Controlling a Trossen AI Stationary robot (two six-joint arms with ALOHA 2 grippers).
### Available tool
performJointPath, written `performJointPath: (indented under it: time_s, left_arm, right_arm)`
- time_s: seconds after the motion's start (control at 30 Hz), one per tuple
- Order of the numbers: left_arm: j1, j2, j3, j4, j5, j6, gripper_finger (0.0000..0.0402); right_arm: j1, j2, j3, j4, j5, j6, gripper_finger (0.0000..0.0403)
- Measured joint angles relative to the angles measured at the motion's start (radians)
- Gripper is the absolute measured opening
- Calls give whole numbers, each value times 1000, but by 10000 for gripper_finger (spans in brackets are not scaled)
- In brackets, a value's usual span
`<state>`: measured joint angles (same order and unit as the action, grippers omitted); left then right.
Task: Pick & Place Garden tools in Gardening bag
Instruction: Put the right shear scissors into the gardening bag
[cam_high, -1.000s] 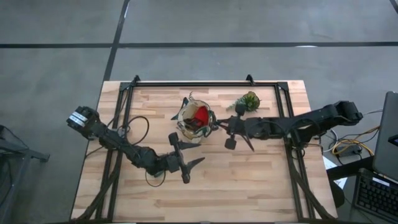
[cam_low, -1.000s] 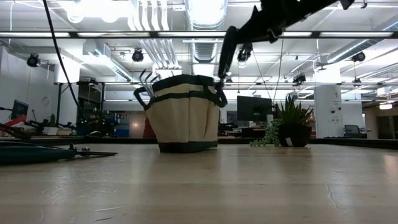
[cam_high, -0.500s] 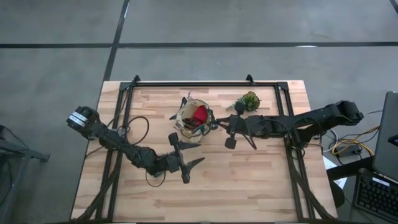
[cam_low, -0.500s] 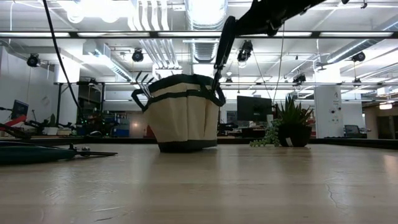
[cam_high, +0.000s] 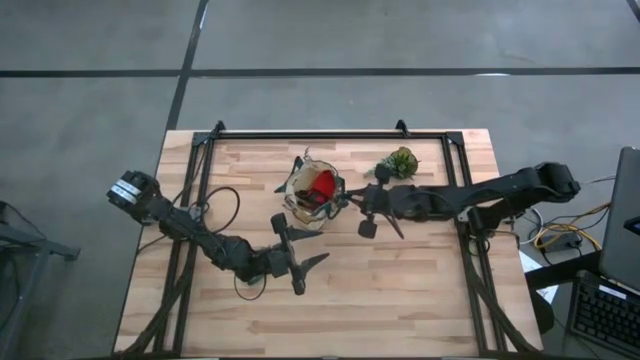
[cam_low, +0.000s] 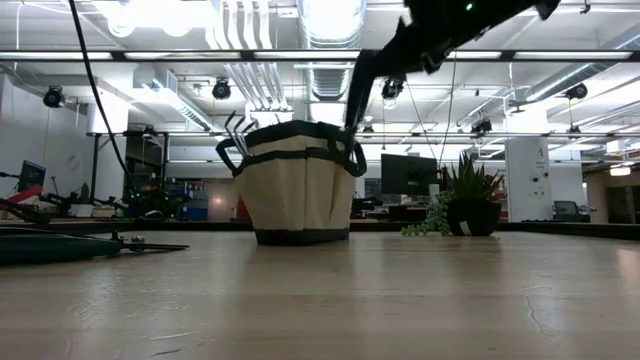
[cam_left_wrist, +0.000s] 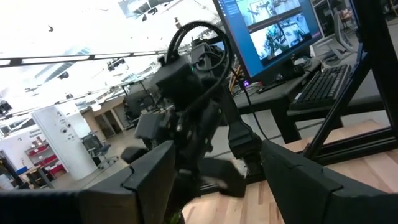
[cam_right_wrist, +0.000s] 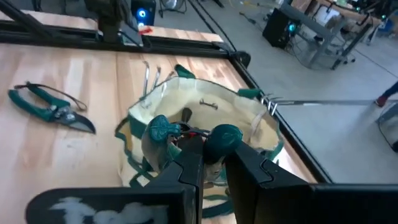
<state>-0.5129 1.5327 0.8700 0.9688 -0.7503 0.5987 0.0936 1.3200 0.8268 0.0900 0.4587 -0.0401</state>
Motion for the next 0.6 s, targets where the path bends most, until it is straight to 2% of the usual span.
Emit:
performJointPath:
  time_s: [0.27, 0.6]
  left_arm:
    - [0, 0, -1, 3, 4, -2, 243]
    - [0, 0, -3, 2, 5, -6, 243]
  right_arm:
    - [-49, 119, -1, 47, 4, 8, 38]
    - [-79, 166, 0, 68, -11, 4, 38]
